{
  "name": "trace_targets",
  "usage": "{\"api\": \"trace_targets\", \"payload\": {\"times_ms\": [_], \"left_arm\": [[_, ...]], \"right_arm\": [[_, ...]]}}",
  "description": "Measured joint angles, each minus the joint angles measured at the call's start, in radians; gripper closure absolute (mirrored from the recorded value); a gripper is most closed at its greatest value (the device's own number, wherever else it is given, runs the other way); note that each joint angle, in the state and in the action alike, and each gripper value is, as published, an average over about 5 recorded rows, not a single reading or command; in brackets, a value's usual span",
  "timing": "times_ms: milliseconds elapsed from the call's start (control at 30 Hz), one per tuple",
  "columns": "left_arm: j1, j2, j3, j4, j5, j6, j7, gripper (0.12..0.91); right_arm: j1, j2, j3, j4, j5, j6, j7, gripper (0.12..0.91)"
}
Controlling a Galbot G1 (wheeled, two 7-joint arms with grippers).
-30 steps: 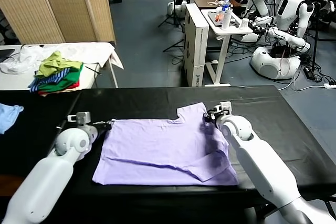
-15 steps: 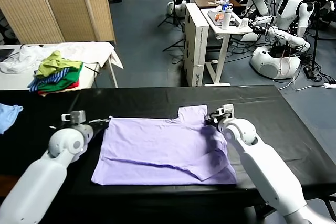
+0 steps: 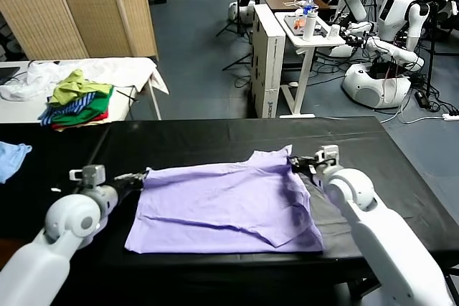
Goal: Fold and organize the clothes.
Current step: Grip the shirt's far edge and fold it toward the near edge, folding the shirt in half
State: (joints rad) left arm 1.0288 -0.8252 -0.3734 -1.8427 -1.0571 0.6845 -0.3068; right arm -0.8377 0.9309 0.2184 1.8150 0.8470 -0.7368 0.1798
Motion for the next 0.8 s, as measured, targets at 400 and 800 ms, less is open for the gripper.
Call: {"api": "trace_targets", "payload": {"times_ms": [400, 800], "left_arm": [[0.169, 0.018, -0.106, -0.163, 0.016, 0.002, -0.004, 0.883], [0.289, 0.009, -0.168, -0.248, 0.043, 0.011, -0.021, 0.883]], "right_arm": [[-0.186, -0.11, 0.118, 0.18, 0.014, 0.0, -0.009, 0.885], [-0.376, -0.163, 0.176, 0.282, 0.003, 0.0, -0.01, 0.885]]}}
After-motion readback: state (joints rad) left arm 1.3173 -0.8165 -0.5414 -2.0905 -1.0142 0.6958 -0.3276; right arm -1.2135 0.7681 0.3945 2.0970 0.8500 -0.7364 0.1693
